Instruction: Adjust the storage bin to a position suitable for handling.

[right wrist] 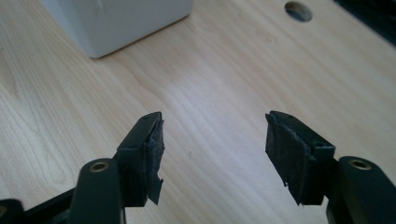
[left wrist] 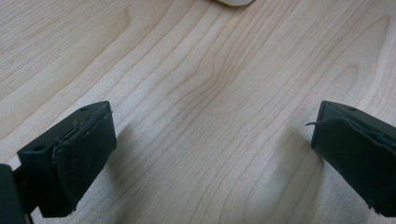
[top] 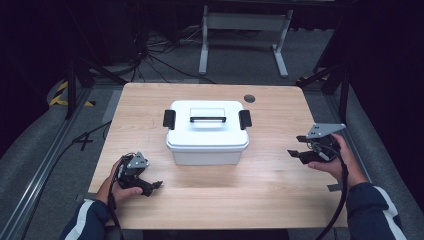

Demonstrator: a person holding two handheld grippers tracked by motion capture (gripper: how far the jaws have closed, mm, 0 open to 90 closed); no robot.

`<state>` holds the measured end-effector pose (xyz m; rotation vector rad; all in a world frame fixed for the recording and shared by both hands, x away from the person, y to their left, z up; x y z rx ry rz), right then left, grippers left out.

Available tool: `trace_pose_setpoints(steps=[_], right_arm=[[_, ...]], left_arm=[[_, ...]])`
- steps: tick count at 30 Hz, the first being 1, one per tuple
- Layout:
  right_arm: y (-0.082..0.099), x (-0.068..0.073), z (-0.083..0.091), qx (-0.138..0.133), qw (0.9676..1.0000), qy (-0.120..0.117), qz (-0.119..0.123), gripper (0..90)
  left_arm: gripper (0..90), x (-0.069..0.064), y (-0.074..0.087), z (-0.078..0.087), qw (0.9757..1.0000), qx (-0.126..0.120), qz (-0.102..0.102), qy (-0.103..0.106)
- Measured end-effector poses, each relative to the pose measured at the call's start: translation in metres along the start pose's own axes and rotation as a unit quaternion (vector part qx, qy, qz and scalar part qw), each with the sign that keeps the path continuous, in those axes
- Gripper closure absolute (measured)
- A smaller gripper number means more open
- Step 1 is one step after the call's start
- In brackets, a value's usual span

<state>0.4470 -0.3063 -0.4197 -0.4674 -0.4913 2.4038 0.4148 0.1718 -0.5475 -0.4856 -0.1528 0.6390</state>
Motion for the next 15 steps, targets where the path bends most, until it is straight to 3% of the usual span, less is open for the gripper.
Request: trace_pose_setpoints(steps=[5, 12, 15], right_arm=[[-0.02, -0.005, 0.02, -0.003, 0.9994, 0.017, 0.03, 42.6], [-0.052, -0.005, 0.037, -0.022, 0.9983, -0.003, 0.055, 43.2], [-0.068, -0.001, 0.043, -0.014, 0.9965, -0.007, 0.082, 44.0]], left_arm=[[0.5, 0.0, 0.0, 0.0, 1.0, 0.0, 0.0, 0.0], [0.5, 0.0, 0.0, 0.0, 1.0, 0.0, 0.0, 0.0], [0.5, 0.0, 0.0, 0.0, 1.0, 0.0, 0.0, 0.0]])
Point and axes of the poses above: each handheld gripper's, and its own axes: z roughly backward along the jaws, y roughly out of its underside, x roughly to its left, the point moved 9 cm from there along -z, roughly forward along the jaws, and after that the axes turned 15 degrees about x, right-handed, at the moved point
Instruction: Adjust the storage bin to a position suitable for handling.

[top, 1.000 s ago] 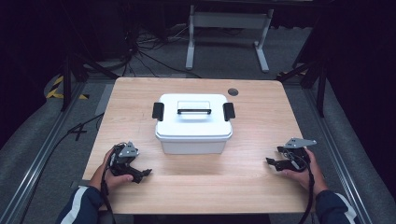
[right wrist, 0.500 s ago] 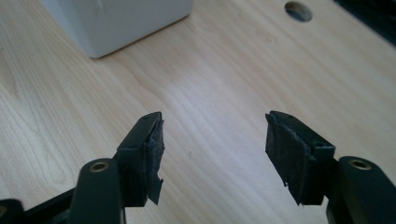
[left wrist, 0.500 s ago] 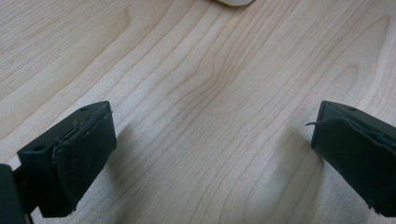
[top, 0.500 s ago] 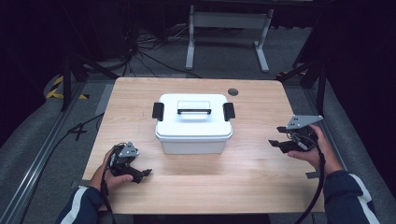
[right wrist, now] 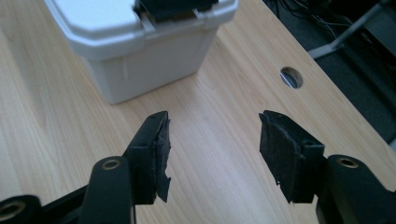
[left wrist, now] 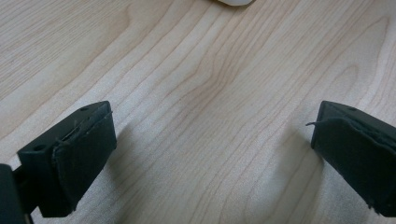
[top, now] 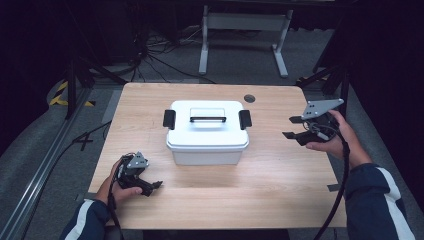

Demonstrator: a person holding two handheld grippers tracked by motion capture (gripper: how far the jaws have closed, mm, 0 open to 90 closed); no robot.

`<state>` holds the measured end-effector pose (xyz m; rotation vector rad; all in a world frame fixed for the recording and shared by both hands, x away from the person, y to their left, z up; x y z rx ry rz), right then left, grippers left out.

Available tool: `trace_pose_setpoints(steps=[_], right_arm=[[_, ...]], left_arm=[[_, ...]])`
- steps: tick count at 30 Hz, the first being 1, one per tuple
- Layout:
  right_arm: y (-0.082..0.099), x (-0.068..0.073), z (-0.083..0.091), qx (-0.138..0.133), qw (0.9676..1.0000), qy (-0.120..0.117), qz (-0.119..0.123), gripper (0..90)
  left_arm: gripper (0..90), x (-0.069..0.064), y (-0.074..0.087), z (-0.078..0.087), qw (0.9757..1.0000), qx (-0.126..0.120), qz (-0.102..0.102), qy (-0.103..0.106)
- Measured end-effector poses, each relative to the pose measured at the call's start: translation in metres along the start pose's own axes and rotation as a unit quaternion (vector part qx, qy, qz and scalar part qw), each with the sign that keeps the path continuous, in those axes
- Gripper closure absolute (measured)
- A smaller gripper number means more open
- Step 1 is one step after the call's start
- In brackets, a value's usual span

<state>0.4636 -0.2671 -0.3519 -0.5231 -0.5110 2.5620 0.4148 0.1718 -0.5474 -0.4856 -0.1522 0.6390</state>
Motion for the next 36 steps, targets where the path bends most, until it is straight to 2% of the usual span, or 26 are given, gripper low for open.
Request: trace_pose_setpoints(steps=[9, 16, 23, 25, 28, 29, 33, 34, 35, 36], right_arm=[[-0.056, 0.003, 0.008, 0.007, 0.9988, 0.001, 0.048, 46.6], [-0.095, 0.017, 0.002, 0.015, 0.9958, -0.01, 0.089, 48.2], [-0.135, 0.038, -0.016, 0.035, 0.9894, -0.022, 0.139, 50.7], [-0.139, 0.041, -0.019, 0.037, 0.9887, -0.027, 0.143, 51.5], [-0.151, 0.05, -0.029, 0.048, 0.9855, -0.033, 0.159, 53.2], [-0.154, 0.052, -0.033, 0.052, 0.9836, -0.032, 0.169, 53.2], [-0.163, 0.056, -0.04, 0.058, 0.9819, -0.034, 0.177, 55.3], [-0.168, 0.058, -0.043, 0.063, 0.98, -0.033, 0.186, 55.4], [-0.168, 0.058, -0.043, 0.063, 0.98, -0.033, 0.186, 55.4], [-0.169, 0.059, -0.045, 0.069, 0.9785, -0.035, 0.192, 55.5]], left_arm=[[0.5, 0.0, 0.0, 0.0, 1.0, 0.0, 0.0, -0.001], [0.5, 0.0, 0.0, 0.0, 1.0, 0.0, 0.0, 0.0], [0.5, 0.0, 0.0, 0.0, 1.0, 0.0, 0.0, 0.0], [0.5, 0.0, 0.0, 0.0, 1.0, 0.0, 0.0, 0.0], [0.5, 0.0, 0.0, 0.0, 1.0, 0.0, 0.0, 0.0], [0.5, 0.0, 0.0, 0.0, 1.0, 0.0, 0.0, 0.0], [0.5, 0.0, 0.0, 0.0, 1.0, 0.0, 0.0, 0.0], [0.5, 0.0, 0.0, 0.0, 1.0, 0.0, 0.0, 0.0], [0.5, 0.0, 0.0, 0.0, 1.0, 0.0, 0.0, 0.0], [0.5, 0.0, 0.0, 0.0, 1.0, 0.0, 0.0, 0.0]])
Point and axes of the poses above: each handheld gripper's, and its own axes: z roughly backward along the jaws, y roughly out of its underside, x roughly to its left, the point moved 9 cm from there along -z, roughly forward along the jaws, and after that the axes turned 15 degrees about x, right-handed, at the moved point
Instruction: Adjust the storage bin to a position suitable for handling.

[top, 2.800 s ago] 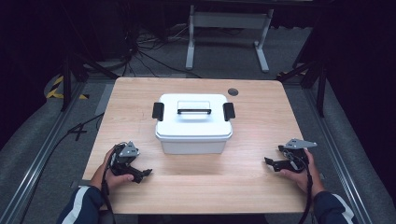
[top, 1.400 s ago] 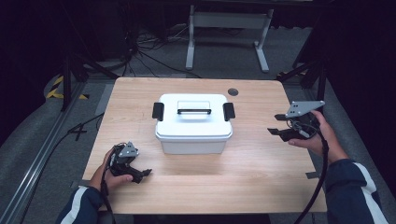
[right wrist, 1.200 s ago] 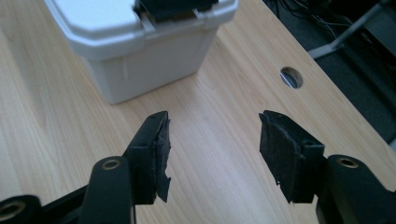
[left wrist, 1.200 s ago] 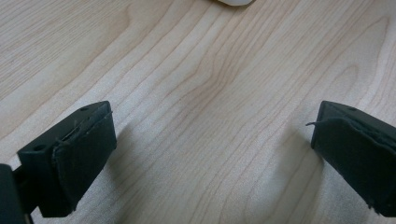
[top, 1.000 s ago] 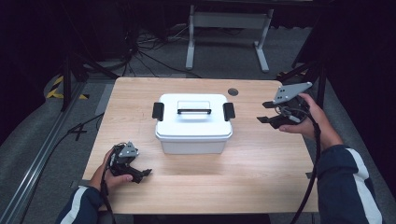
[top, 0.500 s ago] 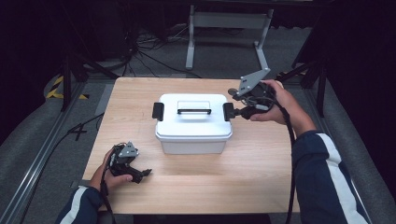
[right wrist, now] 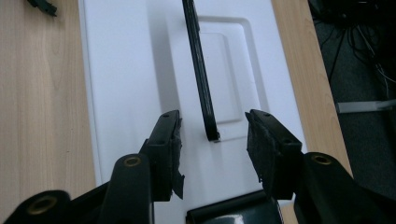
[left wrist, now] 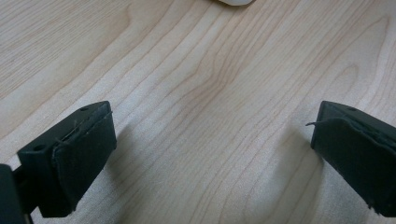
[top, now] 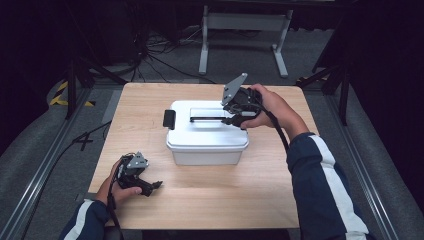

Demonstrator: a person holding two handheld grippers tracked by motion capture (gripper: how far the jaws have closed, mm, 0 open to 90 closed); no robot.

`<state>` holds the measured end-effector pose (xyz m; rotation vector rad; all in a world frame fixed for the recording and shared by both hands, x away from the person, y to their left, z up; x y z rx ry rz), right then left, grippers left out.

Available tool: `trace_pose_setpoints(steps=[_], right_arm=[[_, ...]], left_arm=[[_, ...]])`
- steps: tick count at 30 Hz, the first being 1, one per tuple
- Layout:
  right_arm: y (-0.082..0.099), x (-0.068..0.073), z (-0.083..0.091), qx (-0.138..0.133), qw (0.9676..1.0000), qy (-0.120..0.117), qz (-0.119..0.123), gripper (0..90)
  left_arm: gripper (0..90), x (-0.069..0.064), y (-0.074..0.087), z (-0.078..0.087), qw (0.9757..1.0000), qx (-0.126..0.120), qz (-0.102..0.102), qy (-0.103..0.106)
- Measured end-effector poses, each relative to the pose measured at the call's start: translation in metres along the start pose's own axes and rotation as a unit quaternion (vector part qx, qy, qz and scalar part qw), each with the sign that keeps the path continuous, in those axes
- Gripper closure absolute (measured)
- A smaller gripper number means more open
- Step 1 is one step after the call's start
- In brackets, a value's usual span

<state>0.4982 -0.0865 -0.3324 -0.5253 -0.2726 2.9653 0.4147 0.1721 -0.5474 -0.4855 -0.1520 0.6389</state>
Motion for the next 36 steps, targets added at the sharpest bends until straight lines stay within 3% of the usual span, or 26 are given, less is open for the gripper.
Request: trace_pose_setpoints(steps=[6, 9, 12, 18, 29, 36], right_arm=[[-0.012, 0.002, -0.014, 0.024, 0.9995, -0.015, 0.016, 62.6], [-0.014, 0.002, -0.023, 0.049, 0.9986, -0.005, 0.022, 67.4], [-0.017, 0.001, -0.026, 0.055, 0.9981, 0.001, 0.027, 72.4], [-0.027, 0.004, -0.023, 0.041, 0.9984, -0.002, 0.038, 83.0], [-0.029, 0.002, -0.022, 0.045, 0.9978, 0.012, 0.046, 84.8], [-0.032, 0.001, -0.017, 0.026, 0.9984, 0.015, 0.047, 85.1]], left_arm=[[0.4, 0.0, 0.0, 0.0, 1.0, 0.0, 0.0, 0.0], [0.4, 0.0, 0.0, 0.0, 1.0, 0.0, 0.0, 0.0], [0.4, 0.0, 0.0, 0.0, 1.0, 0.0, 0.0, 0.0], [0.4, 0.0, 0.0, 0.0, 1.0, -0.001, 0.0, 0.0], [0.4, 0.0, 0.0, 0.0, 1.0, -0.002, 0.001, 0.0], [0.4, 0.0, 0.0, 0.0, 1.0, 0.0, 0.0, 0.0]])
Point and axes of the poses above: each handheld gripper's, and its own axes: z roughly backward along the jaws, y roughly out of its underside, x roughly to its left, the point moved 9 cm from there along -z, roughly forward along the jaws, and after that the axes turned 15 degrees about x, right-handed, at the moved point
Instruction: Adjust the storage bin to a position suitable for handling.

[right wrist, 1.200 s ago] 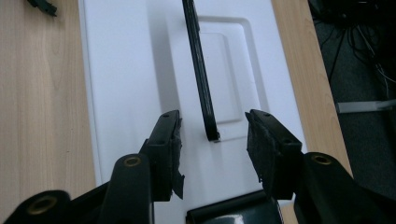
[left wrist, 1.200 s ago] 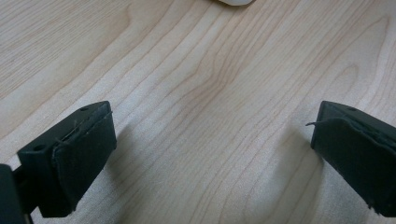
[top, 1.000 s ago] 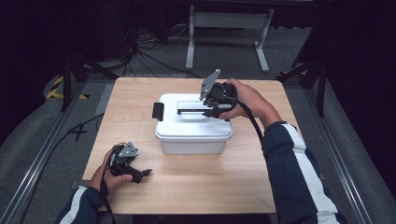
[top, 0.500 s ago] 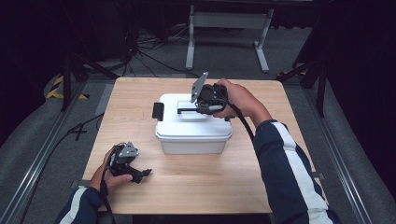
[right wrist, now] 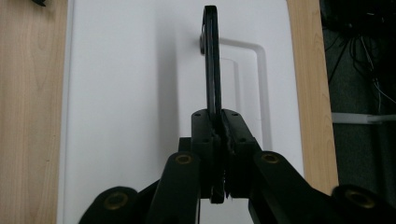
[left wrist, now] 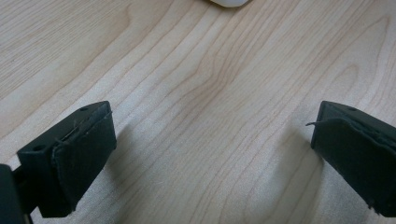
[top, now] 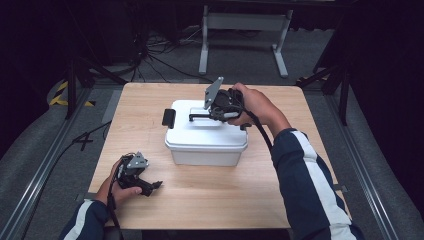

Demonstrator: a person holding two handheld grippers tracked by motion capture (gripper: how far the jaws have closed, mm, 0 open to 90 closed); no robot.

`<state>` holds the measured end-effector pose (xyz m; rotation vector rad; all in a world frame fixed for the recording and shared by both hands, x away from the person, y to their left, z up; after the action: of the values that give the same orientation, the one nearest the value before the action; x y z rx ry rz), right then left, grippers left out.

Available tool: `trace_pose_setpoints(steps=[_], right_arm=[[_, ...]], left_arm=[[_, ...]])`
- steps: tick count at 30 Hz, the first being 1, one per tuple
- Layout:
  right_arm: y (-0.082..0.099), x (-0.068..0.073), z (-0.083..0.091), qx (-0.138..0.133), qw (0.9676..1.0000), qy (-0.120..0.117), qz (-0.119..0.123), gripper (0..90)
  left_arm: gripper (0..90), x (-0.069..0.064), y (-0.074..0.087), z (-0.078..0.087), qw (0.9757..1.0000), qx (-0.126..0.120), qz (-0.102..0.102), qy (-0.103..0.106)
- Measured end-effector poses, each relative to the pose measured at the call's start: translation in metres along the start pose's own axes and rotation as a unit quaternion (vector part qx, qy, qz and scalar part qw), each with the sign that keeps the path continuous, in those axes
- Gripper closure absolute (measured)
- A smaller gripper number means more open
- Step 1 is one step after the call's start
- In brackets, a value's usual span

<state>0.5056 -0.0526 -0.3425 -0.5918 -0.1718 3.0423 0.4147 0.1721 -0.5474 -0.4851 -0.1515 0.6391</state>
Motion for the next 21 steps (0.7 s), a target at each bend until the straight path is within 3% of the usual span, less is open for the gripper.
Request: trace_pose_setpoints(steps=[21], right_arm=[[0.011, -0.005, 0.02, -0.017, 0.9997, 0.013, -0.011, 85.3]], left_arm=[[0.4, 0.0, 0.0, 0.0, 1.0, -0.001, 0.0, 0.0]])
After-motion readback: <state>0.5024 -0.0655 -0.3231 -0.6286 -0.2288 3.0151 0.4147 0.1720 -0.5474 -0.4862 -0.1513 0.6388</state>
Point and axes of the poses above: each handheld gripper's, and its own axes: z roughly backward along the jaws, y roughly out of its underside, x roughly to its left, the point moved 9 cm from there along -z, roughly forward along the jaws, and after that the axes turned 15 degrees about x, right-handed, at the moved point
